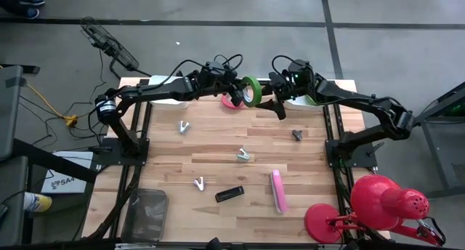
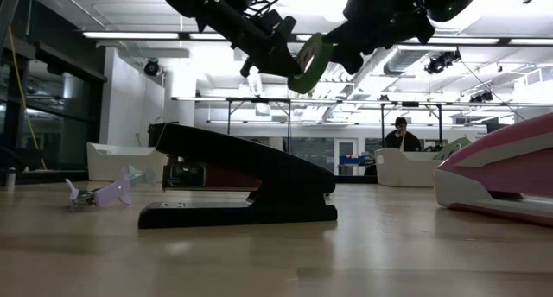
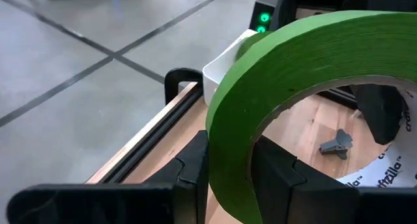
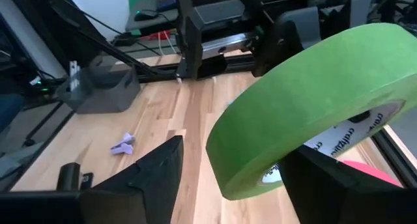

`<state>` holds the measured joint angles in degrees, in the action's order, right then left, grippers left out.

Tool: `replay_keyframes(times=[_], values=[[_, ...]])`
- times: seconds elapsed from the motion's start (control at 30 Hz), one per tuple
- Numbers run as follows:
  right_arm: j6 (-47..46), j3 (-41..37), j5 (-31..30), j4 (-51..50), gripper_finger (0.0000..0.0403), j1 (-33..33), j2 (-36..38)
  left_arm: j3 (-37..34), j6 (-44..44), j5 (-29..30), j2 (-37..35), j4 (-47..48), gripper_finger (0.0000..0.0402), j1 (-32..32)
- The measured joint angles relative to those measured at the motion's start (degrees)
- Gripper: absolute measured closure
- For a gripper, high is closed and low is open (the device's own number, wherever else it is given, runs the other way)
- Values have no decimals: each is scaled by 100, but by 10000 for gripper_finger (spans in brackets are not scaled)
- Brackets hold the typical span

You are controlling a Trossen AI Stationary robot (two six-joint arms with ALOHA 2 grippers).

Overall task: Pick and place Stapler, Stapler remover, tape
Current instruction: Put the green tape into the right white bin

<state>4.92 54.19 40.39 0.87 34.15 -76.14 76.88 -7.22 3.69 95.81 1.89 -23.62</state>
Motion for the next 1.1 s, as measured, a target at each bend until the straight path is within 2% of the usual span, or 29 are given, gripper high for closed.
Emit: replay_keyframes(times=[0.67,0.77,0.97,1.1], values=[[-198,0,395,387,317,-9,-2,9,144,-183,-7,-294,321,4],[-194,0,392,395,319,-11,-2,9,139,-195,-7,-286,320,4],[-171,0,214,437,319,-12,-2,7,44,-140,10,-210,264,1],[-180,1,48,459,319,-5,-2,2,56,-116,13,-181,240,-2]])
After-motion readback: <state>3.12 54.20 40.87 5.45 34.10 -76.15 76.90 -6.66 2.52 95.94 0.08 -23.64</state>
